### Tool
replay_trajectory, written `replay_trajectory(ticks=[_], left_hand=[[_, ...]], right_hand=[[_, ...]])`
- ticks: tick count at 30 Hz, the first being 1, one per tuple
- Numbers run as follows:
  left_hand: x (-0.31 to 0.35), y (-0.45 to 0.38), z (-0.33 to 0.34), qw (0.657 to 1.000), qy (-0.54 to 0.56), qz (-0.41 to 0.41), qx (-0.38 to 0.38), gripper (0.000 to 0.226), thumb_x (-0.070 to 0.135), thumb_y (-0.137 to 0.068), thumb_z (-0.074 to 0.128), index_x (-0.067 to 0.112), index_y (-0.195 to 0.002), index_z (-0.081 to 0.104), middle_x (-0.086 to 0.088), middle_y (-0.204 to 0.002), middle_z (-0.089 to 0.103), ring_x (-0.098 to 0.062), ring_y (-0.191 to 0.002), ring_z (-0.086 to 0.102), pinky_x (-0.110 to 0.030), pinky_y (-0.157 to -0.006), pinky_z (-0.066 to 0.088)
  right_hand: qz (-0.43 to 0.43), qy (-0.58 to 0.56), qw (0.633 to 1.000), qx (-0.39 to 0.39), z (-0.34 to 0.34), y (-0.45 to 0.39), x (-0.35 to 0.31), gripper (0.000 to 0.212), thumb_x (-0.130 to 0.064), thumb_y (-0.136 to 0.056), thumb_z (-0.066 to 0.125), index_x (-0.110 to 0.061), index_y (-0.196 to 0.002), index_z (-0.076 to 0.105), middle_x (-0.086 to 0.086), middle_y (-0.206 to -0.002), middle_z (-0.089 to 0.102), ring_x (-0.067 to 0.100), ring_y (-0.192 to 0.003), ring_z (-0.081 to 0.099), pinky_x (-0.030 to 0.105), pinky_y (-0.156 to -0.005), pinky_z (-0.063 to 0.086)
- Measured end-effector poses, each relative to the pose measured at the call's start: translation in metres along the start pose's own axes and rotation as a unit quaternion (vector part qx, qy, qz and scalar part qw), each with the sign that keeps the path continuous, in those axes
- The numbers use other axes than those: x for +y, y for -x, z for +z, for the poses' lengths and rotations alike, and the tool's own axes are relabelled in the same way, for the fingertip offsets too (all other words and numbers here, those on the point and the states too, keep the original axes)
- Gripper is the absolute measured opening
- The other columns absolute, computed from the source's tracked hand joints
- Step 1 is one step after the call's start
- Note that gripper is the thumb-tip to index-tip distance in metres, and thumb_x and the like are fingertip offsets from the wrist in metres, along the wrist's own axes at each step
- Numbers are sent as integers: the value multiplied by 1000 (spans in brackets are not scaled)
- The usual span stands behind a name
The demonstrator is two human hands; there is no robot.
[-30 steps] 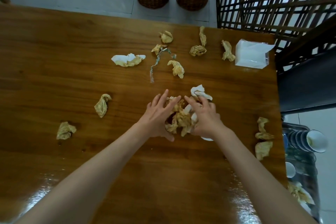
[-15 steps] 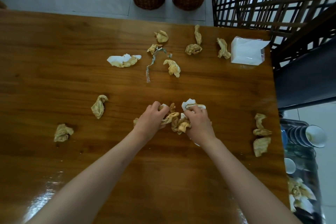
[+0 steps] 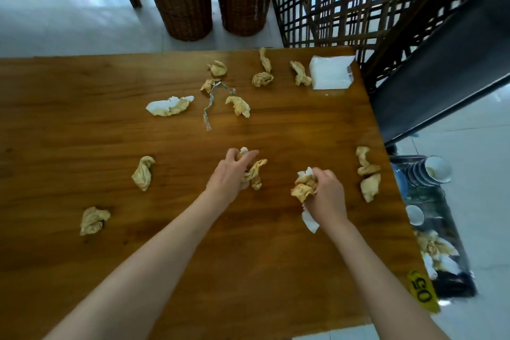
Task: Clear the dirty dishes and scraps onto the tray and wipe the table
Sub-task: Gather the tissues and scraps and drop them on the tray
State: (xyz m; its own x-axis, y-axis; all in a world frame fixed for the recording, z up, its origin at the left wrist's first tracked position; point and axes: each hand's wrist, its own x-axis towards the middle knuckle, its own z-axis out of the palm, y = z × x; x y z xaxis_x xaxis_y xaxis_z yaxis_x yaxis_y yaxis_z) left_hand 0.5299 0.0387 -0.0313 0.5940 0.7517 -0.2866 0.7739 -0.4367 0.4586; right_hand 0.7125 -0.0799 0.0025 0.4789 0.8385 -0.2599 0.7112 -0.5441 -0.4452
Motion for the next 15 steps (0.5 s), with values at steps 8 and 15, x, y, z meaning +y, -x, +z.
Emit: replay_trajectory(ticks=[8, 15], left_hand=[[5, -3, 11, 998, -45, 4, -43, 51, 5, -81, 68, 23, -124, 46, -11, -121, 39, -15, -77, 48, -22, -60, 41], [24, 28, 14, 999, -31, -7, -11, 45, 3, -85, 63, 21, -122, 45, -11, -112, 41, -14, -69, 45, -23, -57, 40]], right_hand=[[86, -40, 994, 55, -10, 50, 13, 32, -2, -79, 64, -7, -110, 58, 7, -104, 58, 14, -87, 50, 10, -57, 28], [94, -88, 987, 101, -17, 80, 27, 26, -4, -78, 65, -9, -102, 58, 5, -98, 57, 16, -87, 52, 9, -53, 25]])
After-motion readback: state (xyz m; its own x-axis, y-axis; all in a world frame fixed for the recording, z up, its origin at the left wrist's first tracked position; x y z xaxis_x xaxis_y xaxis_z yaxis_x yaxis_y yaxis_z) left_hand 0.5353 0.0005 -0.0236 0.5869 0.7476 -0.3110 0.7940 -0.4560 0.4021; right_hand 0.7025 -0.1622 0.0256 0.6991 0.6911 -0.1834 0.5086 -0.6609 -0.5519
